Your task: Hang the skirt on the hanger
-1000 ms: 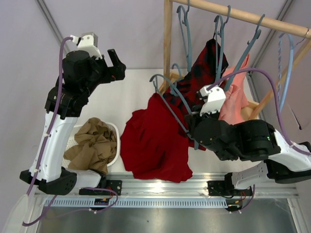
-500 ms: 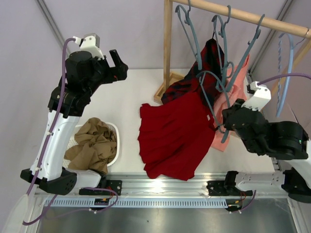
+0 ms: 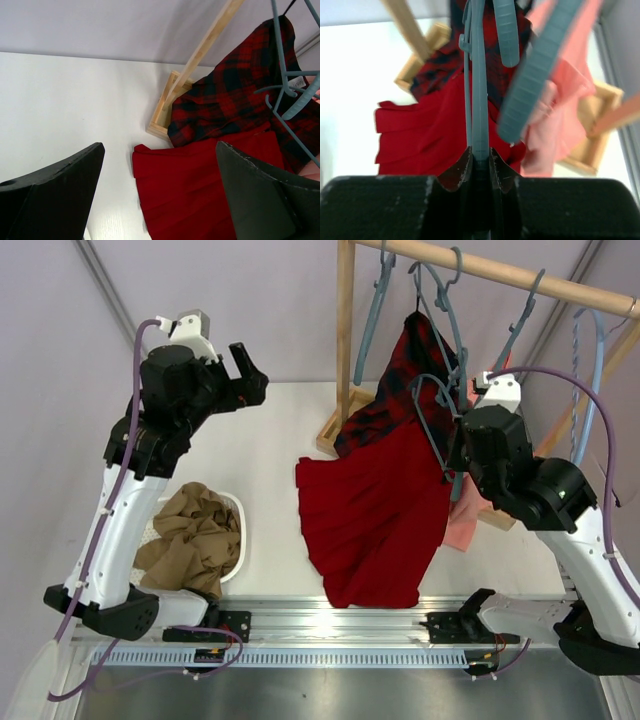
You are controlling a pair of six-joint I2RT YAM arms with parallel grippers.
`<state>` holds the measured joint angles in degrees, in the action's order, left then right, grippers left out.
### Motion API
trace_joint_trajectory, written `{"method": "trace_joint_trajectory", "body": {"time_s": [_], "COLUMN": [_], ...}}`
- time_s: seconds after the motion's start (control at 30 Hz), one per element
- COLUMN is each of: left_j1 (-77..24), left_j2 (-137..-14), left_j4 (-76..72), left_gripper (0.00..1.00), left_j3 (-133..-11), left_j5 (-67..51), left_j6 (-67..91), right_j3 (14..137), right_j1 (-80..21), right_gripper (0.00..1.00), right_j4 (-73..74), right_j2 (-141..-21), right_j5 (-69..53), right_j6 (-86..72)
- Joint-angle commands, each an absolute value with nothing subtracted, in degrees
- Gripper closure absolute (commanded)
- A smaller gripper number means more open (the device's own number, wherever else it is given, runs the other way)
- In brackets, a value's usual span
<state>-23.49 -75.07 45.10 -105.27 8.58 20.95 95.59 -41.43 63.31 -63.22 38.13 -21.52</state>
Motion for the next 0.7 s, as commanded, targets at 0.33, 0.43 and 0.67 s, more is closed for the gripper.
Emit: {"method": "trace_joint_trajectory", "body": {"time_s": [0.33, 0.43, 0.67], "left_j1": [-22.94, -22.94, -22.94], "left_j2": [-73.65, -73.48, -72.77], "left_j4": [42.36, 41.84, 41.13], "left_gripper": [0.01, 0.01, 0.01], "left_j3": [-101.78, -101.43, -99.93], "left_j5": [7.73, 7.38, 6.77], "left_j6": [19.34, 19.25, 18.81], "right_j3": [101.43, 102.30, 100.99], "right_j1": [-45.17, -46.49, -58.35], "right_gripper": [1.00, 1.00, 1.00], "right_j4": [46.85, 46.58, 44.47], "right_j2": [-64.78, -64.95, -60.12], "right_j5": [31.10, 33.92, 49.55], "right_j6": [-12.57, -11.87, -10.37]}}
